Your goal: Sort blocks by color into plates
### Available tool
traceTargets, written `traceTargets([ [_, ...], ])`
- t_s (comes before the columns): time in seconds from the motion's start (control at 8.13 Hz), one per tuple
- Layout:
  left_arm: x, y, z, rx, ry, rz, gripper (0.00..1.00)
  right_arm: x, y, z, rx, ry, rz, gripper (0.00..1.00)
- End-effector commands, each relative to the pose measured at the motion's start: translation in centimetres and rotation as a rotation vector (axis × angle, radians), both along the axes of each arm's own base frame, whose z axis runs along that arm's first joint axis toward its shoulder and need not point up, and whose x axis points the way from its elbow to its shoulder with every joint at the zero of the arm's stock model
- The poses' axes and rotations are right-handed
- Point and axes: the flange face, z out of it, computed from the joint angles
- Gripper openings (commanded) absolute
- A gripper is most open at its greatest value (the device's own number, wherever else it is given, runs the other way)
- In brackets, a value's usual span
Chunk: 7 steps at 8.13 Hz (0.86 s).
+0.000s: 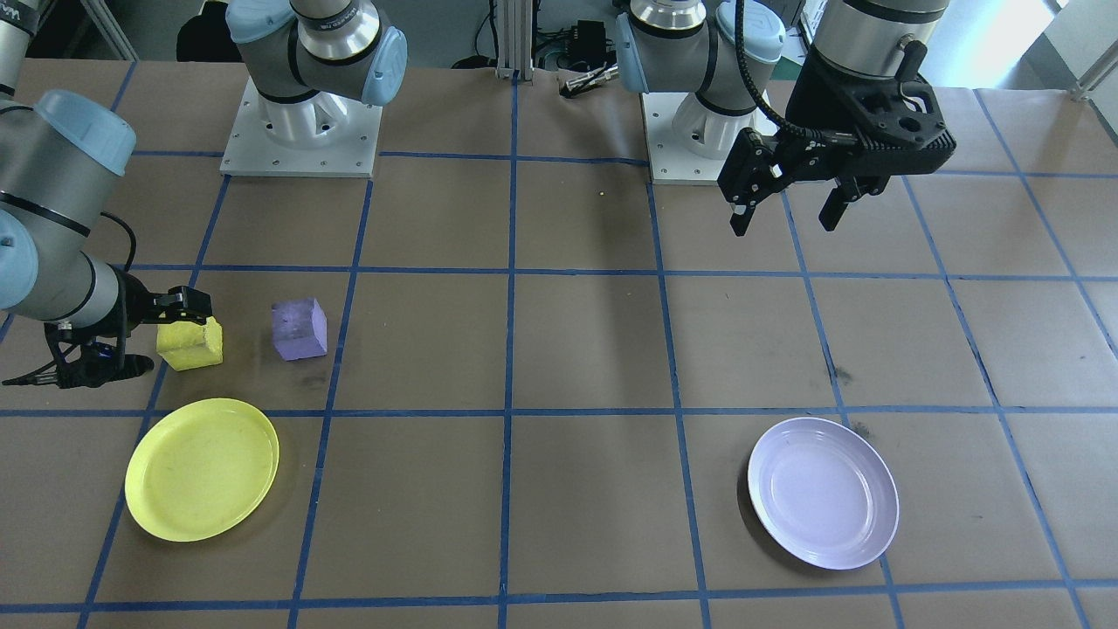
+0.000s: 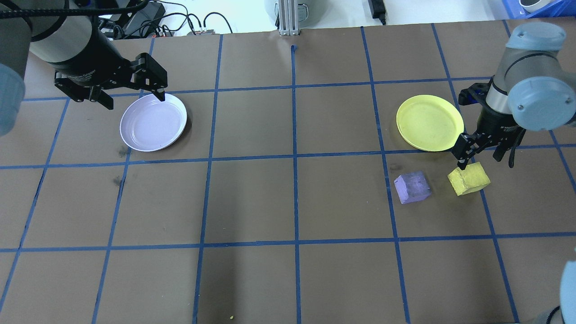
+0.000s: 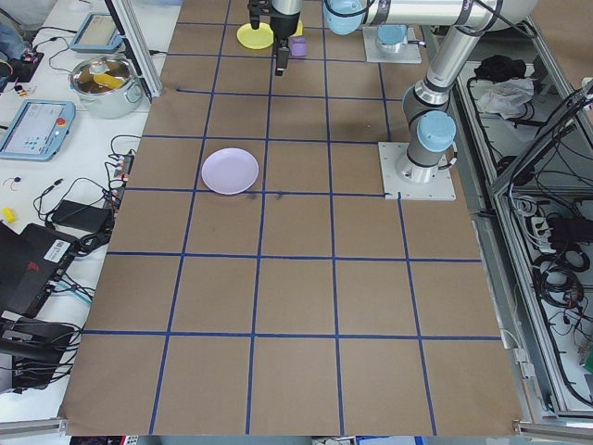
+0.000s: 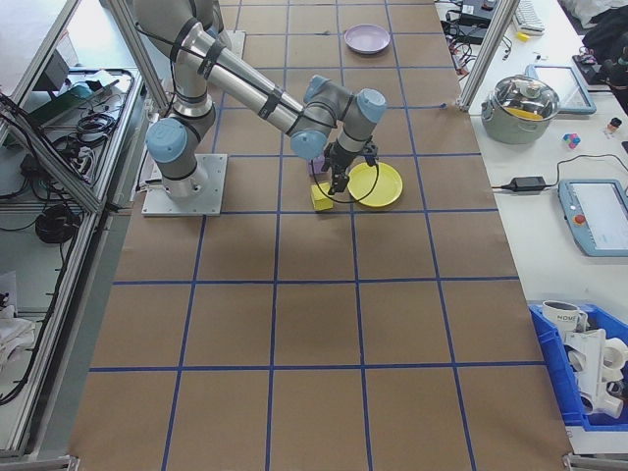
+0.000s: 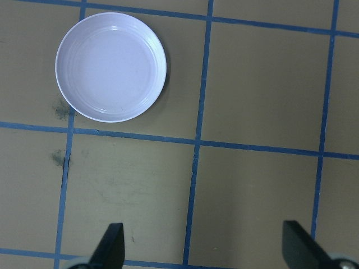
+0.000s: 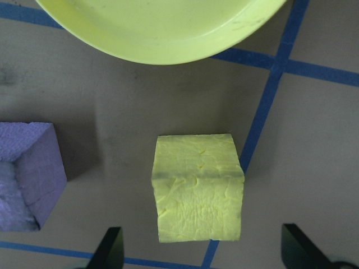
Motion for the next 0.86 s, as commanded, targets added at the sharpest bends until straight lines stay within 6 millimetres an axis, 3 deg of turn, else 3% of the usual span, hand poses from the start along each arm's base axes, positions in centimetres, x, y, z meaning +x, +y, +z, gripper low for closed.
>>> traceTargets([
  [0.0, 0.0, 0.2, -0.1, 0.001, 0.000, 0.000, 1.00, -0.3, -0.1, -2.9, 0.068, -0.001, -0.065, 1.00],
  [0.37, 0.0, 0.2, -0.3, 0.006, -0.001, -0.001, 1.00, -0.3, -0.2, -4.8, 0.104, -0.015, -0.056, 1.00],
  [0.74, 0.0, 0.5, 0.0, 0.000, -0.004, -0.003, 1.00, -0.3, -0.2, -5.1, 0.110, -0.017, -0.058, 1.00],
])
